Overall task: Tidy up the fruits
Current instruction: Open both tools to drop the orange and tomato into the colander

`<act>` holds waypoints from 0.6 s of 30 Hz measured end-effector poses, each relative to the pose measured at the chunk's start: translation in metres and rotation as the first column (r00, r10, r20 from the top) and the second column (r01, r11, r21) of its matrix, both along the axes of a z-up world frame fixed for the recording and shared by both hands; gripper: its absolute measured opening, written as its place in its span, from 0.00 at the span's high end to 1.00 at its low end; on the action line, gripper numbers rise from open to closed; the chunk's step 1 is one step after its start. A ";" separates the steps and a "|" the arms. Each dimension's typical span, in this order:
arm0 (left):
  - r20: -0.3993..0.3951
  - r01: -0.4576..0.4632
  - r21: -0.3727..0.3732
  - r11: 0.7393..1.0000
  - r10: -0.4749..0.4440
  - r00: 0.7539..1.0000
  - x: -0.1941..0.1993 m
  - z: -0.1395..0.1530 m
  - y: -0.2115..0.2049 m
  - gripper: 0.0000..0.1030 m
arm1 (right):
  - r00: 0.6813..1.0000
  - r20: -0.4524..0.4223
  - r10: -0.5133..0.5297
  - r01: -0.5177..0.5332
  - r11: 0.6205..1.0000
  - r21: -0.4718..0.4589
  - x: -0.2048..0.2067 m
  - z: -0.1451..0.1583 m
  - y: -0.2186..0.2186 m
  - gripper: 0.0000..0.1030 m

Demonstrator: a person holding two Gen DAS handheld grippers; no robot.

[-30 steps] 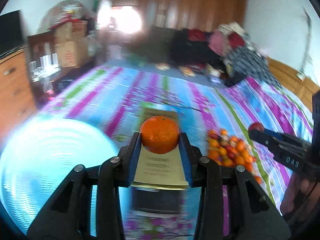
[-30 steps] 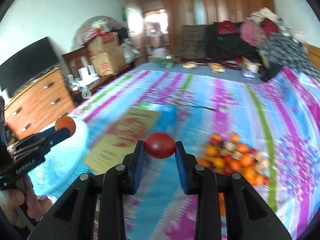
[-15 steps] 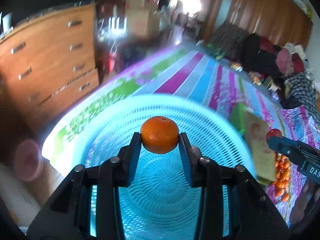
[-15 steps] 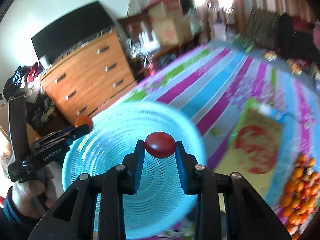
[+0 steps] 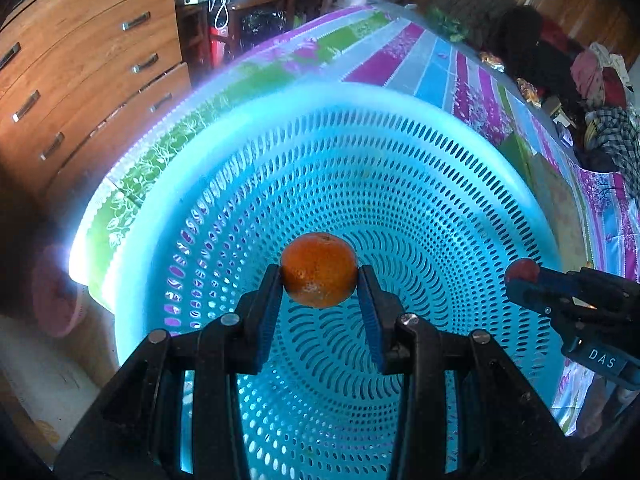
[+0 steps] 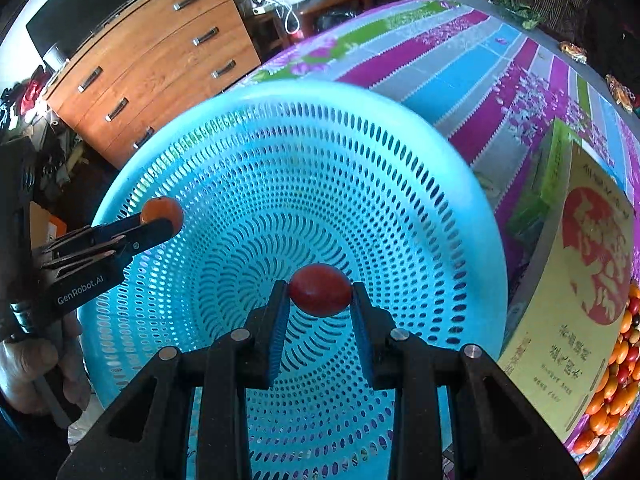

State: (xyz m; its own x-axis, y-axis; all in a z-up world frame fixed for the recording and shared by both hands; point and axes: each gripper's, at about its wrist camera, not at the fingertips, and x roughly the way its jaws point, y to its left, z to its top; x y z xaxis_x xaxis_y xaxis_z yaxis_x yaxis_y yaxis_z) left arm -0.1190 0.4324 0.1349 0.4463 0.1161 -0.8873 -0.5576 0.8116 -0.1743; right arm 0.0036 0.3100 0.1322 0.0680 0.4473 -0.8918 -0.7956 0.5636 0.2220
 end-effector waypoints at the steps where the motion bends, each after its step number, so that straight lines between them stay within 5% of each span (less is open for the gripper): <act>1: -0.002 -0.001 -0.001 1.000 0.001 1.000 0.001 -0.001 0.002 0.62 | 1.000 -0.002 -0.003 0.003 1.000 -0.006 -0.003 0.001 0.001 0.67; 12: -0.012 0.017 0.020 1.000 -0.017 1.000 0.004 -0.001 0.005 0.61 | 1.000 -0.003 -0.015 0.015 1.000 -0.006 -0.008 -0.001 0.003 0.65; 15: -0.014 0.024 0.017 1.000 -0.024 1.000 0.005 -0.001 0.004 0.61 | 1.000 -0.004 -0.021 0.021 1.000 -0.007 -0.007 0.000 0.003 0.49; 18: -0.012 0.013 0.017 1.000 -0.013 1.000 0.005 0.000 0.008 0.42 | 1.000 0.007 -0.024 0.024 1.000 -0.002 -0.006 0.002 0.003 0.46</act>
